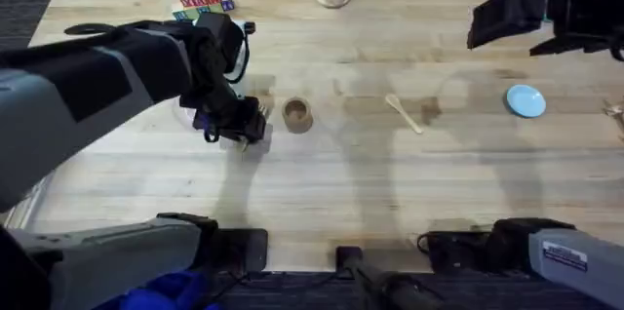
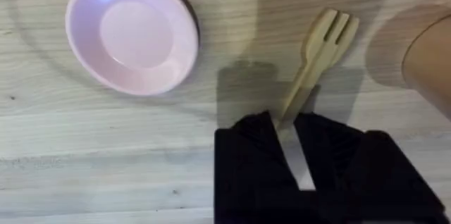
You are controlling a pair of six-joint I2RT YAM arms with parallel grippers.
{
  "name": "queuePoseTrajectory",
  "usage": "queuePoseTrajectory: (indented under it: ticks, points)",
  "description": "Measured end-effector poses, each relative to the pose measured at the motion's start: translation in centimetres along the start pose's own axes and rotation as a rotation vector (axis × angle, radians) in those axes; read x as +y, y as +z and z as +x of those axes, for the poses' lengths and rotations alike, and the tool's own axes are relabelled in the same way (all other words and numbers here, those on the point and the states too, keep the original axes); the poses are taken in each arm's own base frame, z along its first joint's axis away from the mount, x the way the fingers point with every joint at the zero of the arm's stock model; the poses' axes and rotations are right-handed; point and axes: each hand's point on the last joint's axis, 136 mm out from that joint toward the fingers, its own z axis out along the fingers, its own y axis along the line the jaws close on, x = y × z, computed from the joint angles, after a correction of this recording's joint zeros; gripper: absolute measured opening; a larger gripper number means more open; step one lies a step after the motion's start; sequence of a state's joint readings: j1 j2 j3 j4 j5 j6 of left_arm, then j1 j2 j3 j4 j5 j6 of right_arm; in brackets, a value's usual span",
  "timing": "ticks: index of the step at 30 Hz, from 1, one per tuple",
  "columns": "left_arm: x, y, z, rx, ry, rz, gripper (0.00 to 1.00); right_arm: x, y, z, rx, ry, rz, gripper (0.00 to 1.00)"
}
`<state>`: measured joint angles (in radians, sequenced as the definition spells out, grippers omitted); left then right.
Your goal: Pick up a utensil and set it on the pink plate, then put the other utensil in the container.
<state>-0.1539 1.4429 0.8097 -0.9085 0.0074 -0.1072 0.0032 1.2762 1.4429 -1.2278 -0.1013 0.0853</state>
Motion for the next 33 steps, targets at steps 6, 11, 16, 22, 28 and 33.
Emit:
queuePoseTrajectory:
  ticks: [6, 11, 16, 22, 28, 33]
  points:
    - [0.00, -0.01, 0.00, 0.000, -0.006, 0.000, 0.133, 0.00, 0.00, 0.00, 0.000, 0.000, 0.000, 0.996]
    - [-0.02, -0.06, -0.04, -0.002, -0.005, 0.000, 0.056, 0.00, 0.00, 0.00, 0.000, 0.000, 0.000, 0.995]
    - [-0.02, -0.06, -0.04, -0.002, -0.005, 0.000, 0.054, 0.00, 0.00, 0.00, 0.000, 0.000, 0.000, 0.995]
    - [-0.02, -0.12, -0.05, -0.001, -0.005, 0.000, 0.050, 0.00, 0.00, 0.01, 0.000, -0.001, 0.000, 0.996]
    - [0.19, -0.19, 0.33, 0.033, -0.005, -0.014, 0.045, 0.00, 0.00, 0.00, 0.000, -0.004, 0.000, 0.996]
    - [0.57, -0.87, 0.01, 0.044, -0.005, -0.039, 0.040, 0.00, 0.00, -0.03, -0.001, -0.004, 0.000, 0.996]
